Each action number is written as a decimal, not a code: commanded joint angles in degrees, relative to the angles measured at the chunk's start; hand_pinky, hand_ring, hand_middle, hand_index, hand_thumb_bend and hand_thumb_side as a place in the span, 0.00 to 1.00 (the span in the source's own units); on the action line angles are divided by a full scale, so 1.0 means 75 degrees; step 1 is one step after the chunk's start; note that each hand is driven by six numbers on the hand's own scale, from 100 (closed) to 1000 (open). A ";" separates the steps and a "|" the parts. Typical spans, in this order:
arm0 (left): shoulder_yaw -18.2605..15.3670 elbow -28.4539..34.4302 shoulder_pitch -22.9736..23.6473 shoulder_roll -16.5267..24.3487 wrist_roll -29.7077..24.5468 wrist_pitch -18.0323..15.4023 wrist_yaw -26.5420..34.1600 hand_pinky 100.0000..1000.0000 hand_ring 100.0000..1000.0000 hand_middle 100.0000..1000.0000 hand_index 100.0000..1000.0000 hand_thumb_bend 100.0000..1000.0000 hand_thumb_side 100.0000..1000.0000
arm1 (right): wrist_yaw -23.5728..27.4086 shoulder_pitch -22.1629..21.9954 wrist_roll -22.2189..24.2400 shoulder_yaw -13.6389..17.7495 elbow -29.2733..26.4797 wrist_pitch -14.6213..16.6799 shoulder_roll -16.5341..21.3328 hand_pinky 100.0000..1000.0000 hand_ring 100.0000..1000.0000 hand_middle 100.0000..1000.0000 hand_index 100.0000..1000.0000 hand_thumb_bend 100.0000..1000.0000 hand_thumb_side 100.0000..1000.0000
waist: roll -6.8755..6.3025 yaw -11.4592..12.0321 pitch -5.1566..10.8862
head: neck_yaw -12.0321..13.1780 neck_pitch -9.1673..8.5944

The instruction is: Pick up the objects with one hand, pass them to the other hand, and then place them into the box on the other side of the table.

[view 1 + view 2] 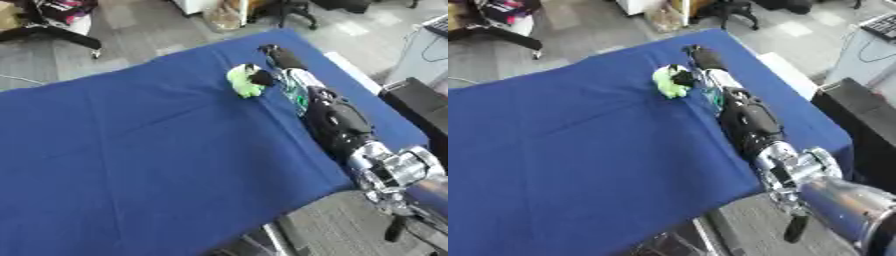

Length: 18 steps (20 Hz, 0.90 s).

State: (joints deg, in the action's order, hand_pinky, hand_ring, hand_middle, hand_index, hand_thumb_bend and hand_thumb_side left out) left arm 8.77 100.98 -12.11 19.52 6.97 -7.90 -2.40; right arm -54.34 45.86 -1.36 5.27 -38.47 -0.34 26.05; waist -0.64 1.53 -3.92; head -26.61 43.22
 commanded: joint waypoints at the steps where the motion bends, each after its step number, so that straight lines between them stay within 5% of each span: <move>1: 0.0005 0.0077 -0.0063 0.0036 -0.0027 -0.0011 -0.0022 0.70 0.55 0.63 0.81 0.05 0.83 | 0.0526 0.0100 0.0436 -0.0030 0.0021 0.0185 0.0128 0.74 0.68 0.87 0.94 0.00 0.81 | -0.0008 0.0007 0.0082 | -0.0038 -0.0052; 13: 0.0022 0.0119 -0.0077 -0.0030 -0.0048 -0.0006 -0.0030 0.70 0.55 0.63 0.82 0.05 0.83 | 0.0294 -0.0019 0.1017 -0.0192 0.0080 0.0602 -0.0103 0.72 0.62 0.79 0.89 0.00 0.48 | -0.0084 0.0039 0.0016 | -0.0106 -0.0092; 15: 0.0025 0.0119 -0.0077 -0.0036 -0.0048 -0.0006 -0.0032 0.70 0.55 0.63 0.82 0.05 0.83 | 0.0234 -0.0037 0.1014 -0.0189 0.0073 0.0676 -0.0121 0.71 0.58 0.73 0.85 0.00 0.37 | -0.0086 0.0040 0.0009 | -0.0110 -0.0092; 18: 0.0028 0.0117 -0.0077 -0.0044 -0.0048 -0.0008 -0.0028 0.70 0.55 0.63 0.82 0.05 0.83 | 0.0169 -0.0064 0.0883 -0.0176 0.0035 0.0750 -0.0131 0.68 0.43 0.51 0.67 0.00 0.17 | -0.0085 0.0038 0.0007 | -0.0110 -0.0093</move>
State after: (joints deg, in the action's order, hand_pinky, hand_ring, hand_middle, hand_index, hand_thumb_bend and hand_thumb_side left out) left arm 9.09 101.00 -12.10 18.63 6.73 -7.92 -2.56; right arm -52.39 45.38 5.17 4.21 -38.21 4.93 25.12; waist -1.26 1.73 -4.13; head -27.32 43.17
